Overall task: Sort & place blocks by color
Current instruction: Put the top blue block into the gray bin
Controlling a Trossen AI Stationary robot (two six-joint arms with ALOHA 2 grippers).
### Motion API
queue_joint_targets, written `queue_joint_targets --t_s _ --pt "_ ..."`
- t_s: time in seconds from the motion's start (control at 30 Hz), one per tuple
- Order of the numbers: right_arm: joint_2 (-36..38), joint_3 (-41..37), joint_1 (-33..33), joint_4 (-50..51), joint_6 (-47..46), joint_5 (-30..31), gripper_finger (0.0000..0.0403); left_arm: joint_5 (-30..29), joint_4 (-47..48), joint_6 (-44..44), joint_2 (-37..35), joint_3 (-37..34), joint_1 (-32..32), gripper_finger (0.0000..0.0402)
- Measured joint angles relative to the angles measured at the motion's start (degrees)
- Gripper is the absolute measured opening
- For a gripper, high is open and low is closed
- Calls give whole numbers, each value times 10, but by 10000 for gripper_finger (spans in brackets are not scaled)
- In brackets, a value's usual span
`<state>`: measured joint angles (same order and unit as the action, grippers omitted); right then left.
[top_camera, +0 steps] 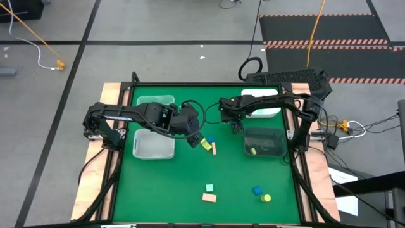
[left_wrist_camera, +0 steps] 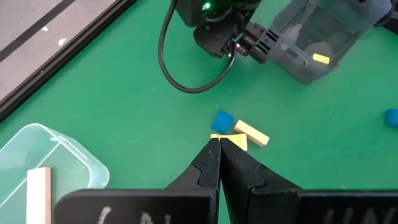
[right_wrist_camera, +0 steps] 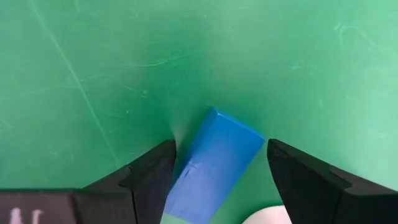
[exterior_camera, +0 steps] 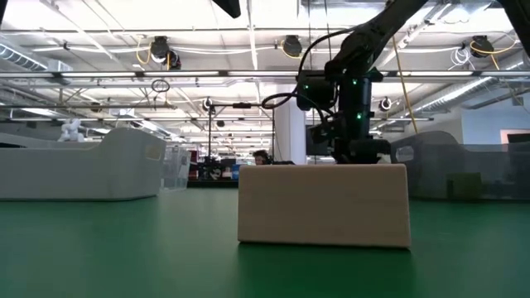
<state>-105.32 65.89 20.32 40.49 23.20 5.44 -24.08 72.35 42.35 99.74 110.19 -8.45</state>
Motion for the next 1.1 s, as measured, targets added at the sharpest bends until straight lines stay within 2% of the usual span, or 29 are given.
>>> queue_joint_targets --t_s 0.07,0.23,0.33,0.53,0.83,1.1 --pt "3 -1 -4 -2 2 -23 251 0 0 0 0 0 0 12" --pt "8 -2 -20 -13 2 -35 236 0 0 -7 0 0 0 12" --pt "8 -3 -27 -13 2 -41 204 0 0 -13 0 0 0 12" --pt "8 -3 -39 -16 6 -44 113 0 1 -15 0 0 0 12" --pt "19 -3 -41 -19 -27 -49 109 0 1 4 0 0 0 12" --pt "123 -3 -40 -30 -133 -46 109 0 2 -1 0 0 -2 12"
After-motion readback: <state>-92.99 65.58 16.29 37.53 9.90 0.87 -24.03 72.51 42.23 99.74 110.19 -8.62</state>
